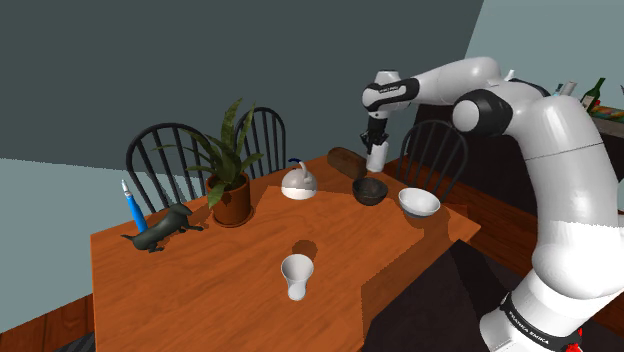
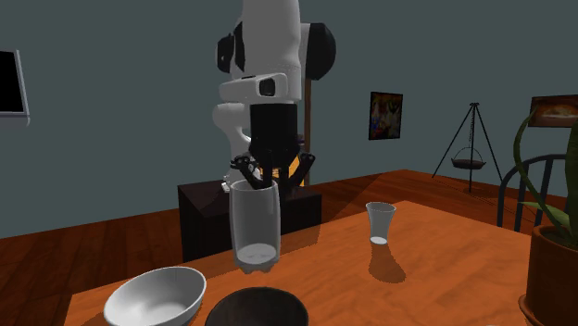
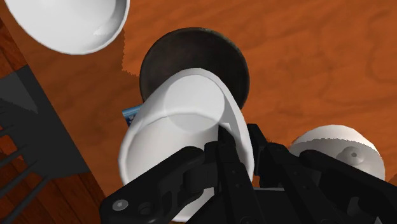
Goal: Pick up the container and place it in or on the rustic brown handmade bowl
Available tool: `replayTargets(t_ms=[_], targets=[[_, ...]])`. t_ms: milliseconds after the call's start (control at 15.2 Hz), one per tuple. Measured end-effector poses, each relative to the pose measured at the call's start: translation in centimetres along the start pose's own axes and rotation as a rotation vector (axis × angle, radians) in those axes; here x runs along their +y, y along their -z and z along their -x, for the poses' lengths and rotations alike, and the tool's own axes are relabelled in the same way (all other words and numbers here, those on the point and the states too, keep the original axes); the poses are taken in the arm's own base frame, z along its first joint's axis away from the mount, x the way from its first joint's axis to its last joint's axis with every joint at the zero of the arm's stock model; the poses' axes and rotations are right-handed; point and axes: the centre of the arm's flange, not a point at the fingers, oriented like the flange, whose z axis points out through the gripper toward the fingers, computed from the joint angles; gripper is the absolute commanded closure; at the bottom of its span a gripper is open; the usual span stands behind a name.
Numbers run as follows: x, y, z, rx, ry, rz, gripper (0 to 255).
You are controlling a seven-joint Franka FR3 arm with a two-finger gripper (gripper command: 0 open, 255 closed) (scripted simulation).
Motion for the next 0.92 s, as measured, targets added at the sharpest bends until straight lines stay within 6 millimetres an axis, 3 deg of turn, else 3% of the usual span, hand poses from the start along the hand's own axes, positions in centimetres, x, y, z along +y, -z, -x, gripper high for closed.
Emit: replayTargets(t_ms=[924], targets=[[0.2,-7.2,-0.3,-0.001,0.001,0.000,255]])
